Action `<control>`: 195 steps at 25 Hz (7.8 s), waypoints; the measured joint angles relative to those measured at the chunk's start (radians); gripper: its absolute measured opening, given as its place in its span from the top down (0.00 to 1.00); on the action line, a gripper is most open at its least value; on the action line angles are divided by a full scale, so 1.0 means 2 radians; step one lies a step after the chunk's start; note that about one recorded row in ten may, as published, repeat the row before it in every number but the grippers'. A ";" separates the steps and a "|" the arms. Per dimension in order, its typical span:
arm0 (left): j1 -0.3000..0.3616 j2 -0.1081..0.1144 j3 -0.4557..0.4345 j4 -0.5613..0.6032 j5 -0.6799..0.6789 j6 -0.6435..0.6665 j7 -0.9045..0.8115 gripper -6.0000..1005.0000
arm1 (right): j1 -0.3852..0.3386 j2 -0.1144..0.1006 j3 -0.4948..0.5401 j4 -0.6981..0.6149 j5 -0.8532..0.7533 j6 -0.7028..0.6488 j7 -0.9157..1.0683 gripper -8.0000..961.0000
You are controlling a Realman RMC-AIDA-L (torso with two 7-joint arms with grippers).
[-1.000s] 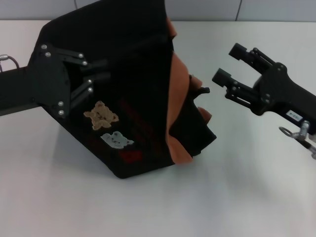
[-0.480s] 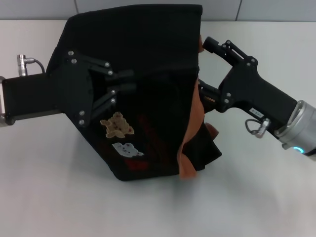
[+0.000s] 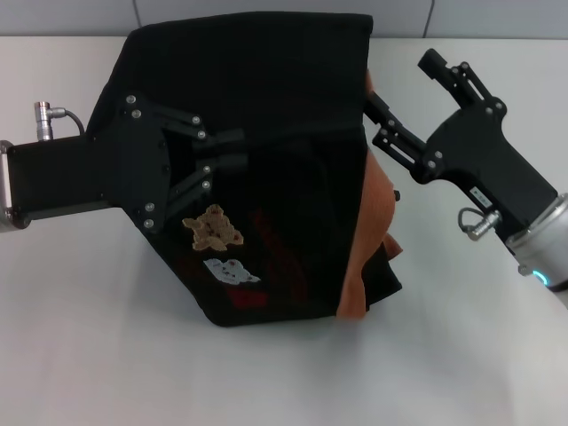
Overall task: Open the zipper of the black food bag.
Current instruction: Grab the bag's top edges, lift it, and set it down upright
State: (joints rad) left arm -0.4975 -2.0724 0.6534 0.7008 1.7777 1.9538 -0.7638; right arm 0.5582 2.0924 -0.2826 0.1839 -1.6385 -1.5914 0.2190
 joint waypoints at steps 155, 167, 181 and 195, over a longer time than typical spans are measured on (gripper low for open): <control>-0.009 0.000 -0.003 -0.041 -0.011 -0.021 0.021 0.91 | -0.041 0.000 0.202 0.097 -0.199 0.056 -0.429 0.22; -0.012 0.000 -0.002 -0.041 -0.011 -0.029 0.021 0.91 | -0.042 0.000 0.200 0.097 -0.215 0.060 -0.429 0.47; -0.016 0.000 -0.001 -0.048 -0.011 -0.034 0.027 0.91 | -0.036 0.000 0.200 0.096 -0.227 0.081 -0.433 0.85; -0.012 0.002 -0.006 -0.052 -0.026 -0.034 0.032 0.92 | -0.034 0.000 0.201 0.094 -0.227 0.089 -0.435 0.99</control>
State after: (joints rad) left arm -0.5208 -2.0693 0.6423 0.5966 1.7263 1.8851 -0.6998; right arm 0.4899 2.0923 0.1184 0.3722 -2.0925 -1.4125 -0.6513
